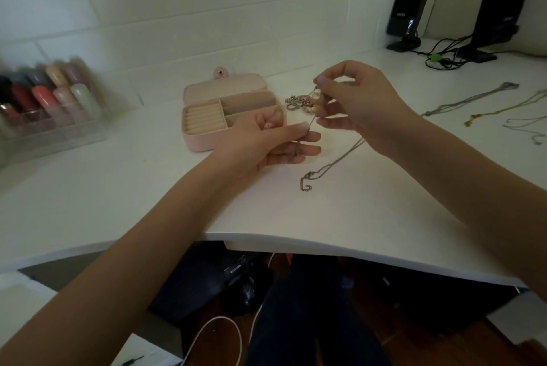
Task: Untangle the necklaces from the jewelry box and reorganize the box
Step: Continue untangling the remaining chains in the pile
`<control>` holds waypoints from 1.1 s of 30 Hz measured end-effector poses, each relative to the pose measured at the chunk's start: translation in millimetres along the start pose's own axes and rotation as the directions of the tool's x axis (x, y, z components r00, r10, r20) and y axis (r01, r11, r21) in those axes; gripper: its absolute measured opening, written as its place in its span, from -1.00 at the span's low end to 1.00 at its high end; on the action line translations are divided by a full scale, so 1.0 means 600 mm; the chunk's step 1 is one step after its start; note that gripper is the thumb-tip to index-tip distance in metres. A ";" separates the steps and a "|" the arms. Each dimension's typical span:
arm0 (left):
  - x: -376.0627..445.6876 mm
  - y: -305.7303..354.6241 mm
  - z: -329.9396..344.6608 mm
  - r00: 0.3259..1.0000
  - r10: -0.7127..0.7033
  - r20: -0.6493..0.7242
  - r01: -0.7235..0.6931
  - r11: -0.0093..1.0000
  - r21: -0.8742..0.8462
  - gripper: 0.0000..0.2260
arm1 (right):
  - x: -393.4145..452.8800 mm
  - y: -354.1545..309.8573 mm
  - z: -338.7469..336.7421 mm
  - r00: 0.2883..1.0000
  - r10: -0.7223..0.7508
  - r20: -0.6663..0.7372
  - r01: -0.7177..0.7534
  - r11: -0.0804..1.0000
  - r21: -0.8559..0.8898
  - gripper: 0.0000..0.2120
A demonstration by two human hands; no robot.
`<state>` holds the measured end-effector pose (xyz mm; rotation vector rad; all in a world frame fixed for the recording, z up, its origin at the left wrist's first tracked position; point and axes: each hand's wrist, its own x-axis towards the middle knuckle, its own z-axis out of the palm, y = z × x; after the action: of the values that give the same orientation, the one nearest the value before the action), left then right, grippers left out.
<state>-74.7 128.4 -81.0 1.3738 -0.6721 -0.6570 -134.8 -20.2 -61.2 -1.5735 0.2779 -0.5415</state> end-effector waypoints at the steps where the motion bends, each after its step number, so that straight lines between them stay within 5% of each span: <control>1: 0.000 0.000 0.000 1.000 -0.001 0.014 0.001 1.000 -0.008 -0.61 | 0.001 0.002 -0.002 0.999 0.041 0.002 -0.041 0.999 -0.024 -0.91; 4: 0.001 0.001 -0.001 1.000 -0.017 0.025 0.018 0.998 -0.056 -0.63 | 0.005 0.016 -0.006 0.996 0.082 0.025 -0.074 0.969 -0.235 -0.89; 8: 0.005 -0.003 -0.007 0.999 -0.028 -0.016 0.027 0.996 -0.083 -0.65 | 0.007 0.019 -0.005 0.967 -0.243 0.072 0.233 0.741 -0.630 -0.94; 14: 0.012 -0.011 -0.014 0.997 0.000 -0.083 -0.004 0.999 -0.049 -0.69 | -0.002 0.011 0.002 0.919 -0.231 0.320 0.390 0.651 -0.651 -0.95; 25: 0.006 -0.020 -0.007 0.991 0.074 -0.111 -0.062 0.992 0.106 -0.71 | 0.000 0.018 0.000 0.857 -0.266 0.441 0.514 0.492 -0.702 -0.94; 33: 0.007 -0.020 -0.008 0.990 0.117 -0.084 -0.104 0.984 0.145 -0.66 | -0.001 0.018 -0.001 0.867 -0.242 0.436 0.496 0.510 -0.703 -0.94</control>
<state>-68.6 127.7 -93.4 1.4753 -0.7259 -0.4617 -133.7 -21.3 -71.8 -2.6313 -0.0887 -0.5371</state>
